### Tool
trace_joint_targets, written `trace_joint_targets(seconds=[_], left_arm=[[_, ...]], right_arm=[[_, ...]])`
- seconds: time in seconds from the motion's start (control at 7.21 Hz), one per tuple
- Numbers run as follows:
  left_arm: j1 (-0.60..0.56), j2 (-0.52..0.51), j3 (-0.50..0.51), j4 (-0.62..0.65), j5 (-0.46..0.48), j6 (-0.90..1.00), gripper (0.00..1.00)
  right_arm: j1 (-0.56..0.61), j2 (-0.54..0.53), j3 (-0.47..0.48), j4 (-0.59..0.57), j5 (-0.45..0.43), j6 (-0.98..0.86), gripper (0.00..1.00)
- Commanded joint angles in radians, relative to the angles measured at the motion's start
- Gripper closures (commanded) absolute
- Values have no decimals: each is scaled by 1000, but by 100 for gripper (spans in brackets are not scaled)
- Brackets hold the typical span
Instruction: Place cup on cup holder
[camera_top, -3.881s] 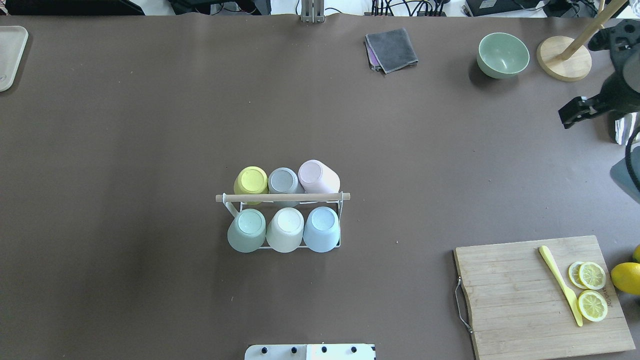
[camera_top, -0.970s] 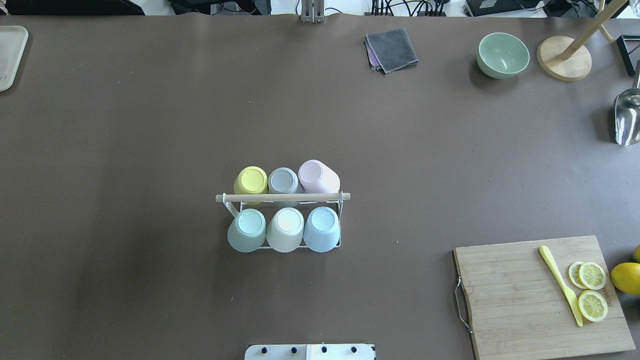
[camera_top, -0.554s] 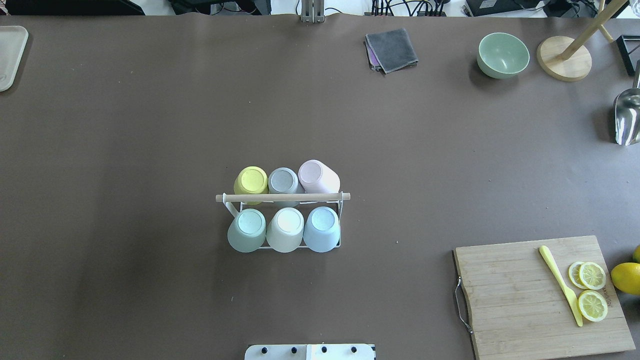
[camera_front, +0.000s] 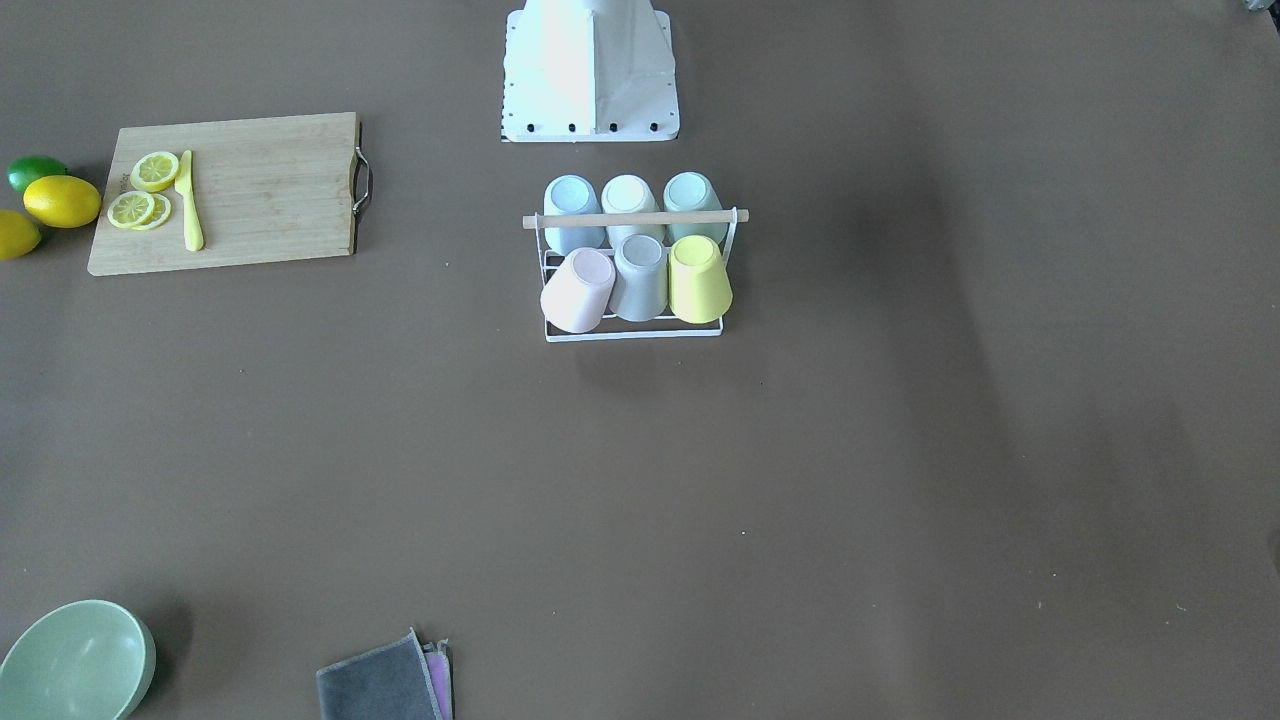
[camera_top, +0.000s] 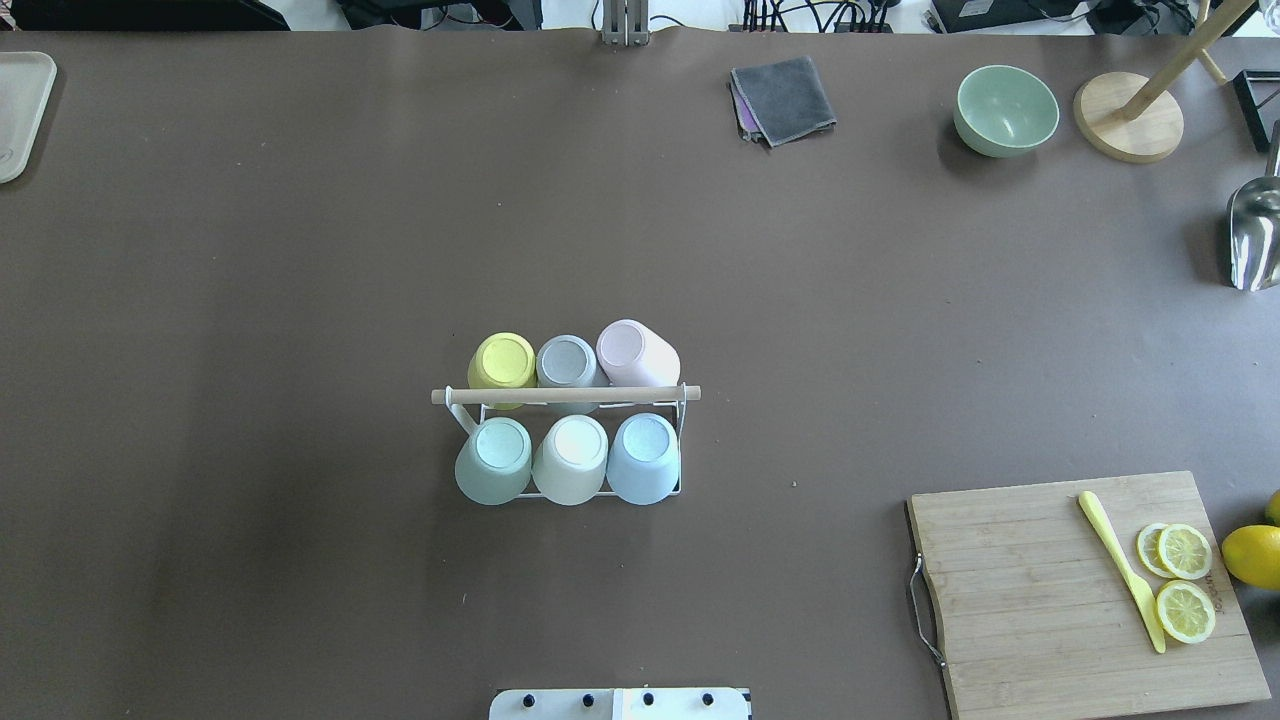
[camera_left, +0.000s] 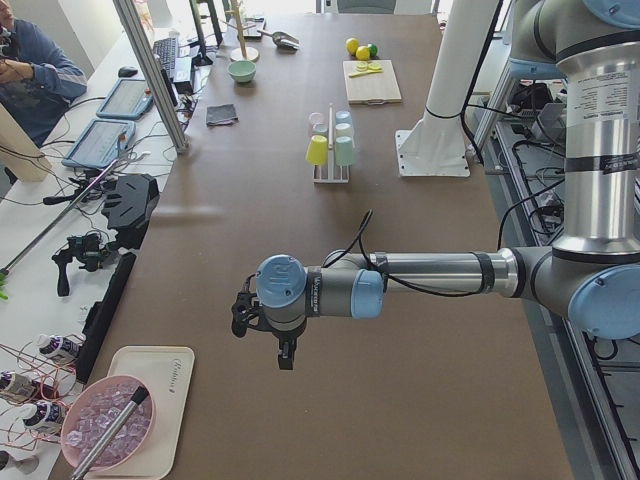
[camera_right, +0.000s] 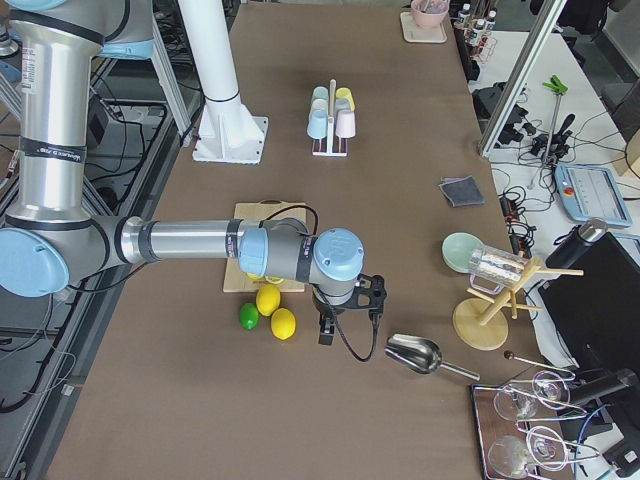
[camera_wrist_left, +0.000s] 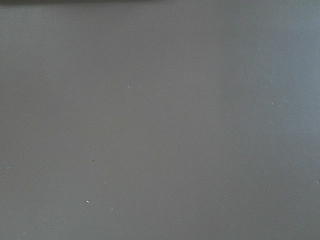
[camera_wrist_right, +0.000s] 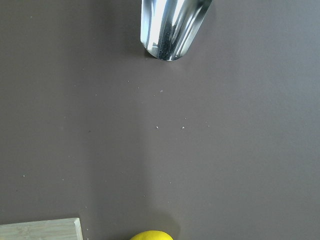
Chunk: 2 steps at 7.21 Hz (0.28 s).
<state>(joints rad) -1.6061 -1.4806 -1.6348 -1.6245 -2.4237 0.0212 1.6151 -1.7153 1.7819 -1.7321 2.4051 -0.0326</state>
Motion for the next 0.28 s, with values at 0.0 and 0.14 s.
trace_joint_targets(seconds=[0.0, 0.14], left_arm=[[0, 0, -5, 0, 0, 0, 3], [0, 0, -5, 0, 0, 0, 3]], right_arm=[[2, 0, -1, -3, 0, -1, 0], [2, 0, -1, -3, 0, 0, 0]])
